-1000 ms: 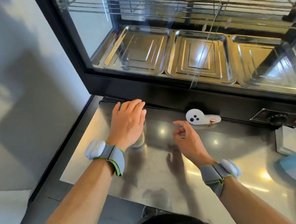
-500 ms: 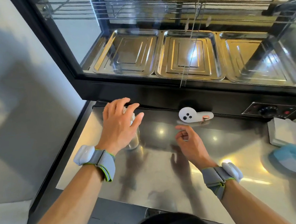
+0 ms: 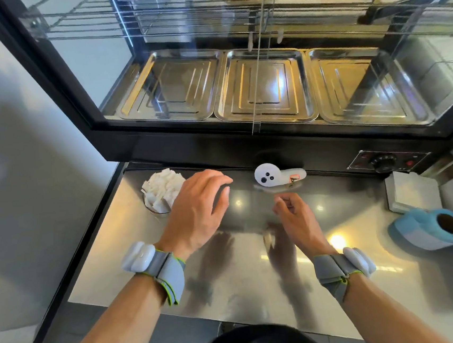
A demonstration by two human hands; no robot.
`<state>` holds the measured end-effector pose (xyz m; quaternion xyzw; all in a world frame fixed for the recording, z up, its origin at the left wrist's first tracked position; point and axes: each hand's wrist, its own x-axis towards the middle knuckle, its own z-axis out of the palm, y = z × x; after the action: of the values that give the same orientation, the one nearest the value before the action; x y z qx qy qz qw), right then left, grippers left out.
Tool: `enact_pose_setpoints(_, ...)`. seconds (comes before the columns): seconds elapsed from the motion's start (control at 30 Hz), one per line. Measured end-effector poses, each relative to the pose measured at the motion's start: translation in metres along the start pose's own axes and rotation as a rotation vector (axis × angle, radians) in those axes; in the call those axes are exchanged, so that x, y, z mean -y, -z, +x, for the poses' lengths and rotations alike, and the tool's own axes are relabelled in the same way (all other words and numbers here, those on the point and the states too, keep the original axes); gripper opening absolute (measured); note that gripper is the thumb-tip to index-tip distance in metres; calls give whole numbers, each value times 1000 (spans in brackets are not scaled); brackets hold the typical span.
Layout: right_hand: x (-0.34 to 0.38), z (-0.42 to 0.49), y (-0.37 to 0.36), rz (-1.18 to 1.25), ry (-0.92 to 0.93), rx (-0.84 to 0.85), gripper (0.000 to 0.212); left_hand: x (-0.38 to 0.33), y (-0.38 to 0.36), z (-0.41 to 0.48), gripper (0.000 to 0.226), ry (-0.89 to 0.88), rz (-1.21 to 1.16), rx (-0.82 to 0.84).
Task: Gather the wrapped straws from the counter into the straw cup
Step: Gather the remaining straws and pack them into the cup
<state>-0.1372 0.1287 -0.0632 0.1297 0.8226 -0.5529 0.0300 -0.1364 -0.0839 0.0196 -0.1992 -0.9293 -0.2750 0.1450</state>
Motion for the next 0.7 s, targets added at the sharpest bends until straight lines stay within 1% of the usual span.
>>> enact_pose_setpoints(0.03,0,-1,1,0,0,2,14,-1,-2,-2,23,18,-51,7)
enact_pose_setpoints(0.1,-2,-2,5,13,-2,3,14,-4,-11,-6,21,88,-216,111)
enact_pose_setpoints(0.17,-5,-3,10,25,-6,-2,14,-5,-21,-10,21,249,-409,281)
enact_pose_setpoints(0.2,-6,-3,13,26,-10,-4,13,-3,-26,-12,22,333,-456,341)
enact_pose_setpoints(0.23,-8,-3,17,28,-11,-5,11,1,-32,-14,22,397,-449,370)
enact_pose_setpoints(0.33,-13,-3,24,28,-11,-16,11,18,-43,-23,23,548,-351,397)
enact_pose_setpoints(0.43,-19,-3,29,24,-10,-27,12,33,-50,-31,24,641,-309,379)
enact_pose_setpoints(0.7,-23,-3,36,26,-42,-38,14,43,-57,-34,21,702,-309,299)
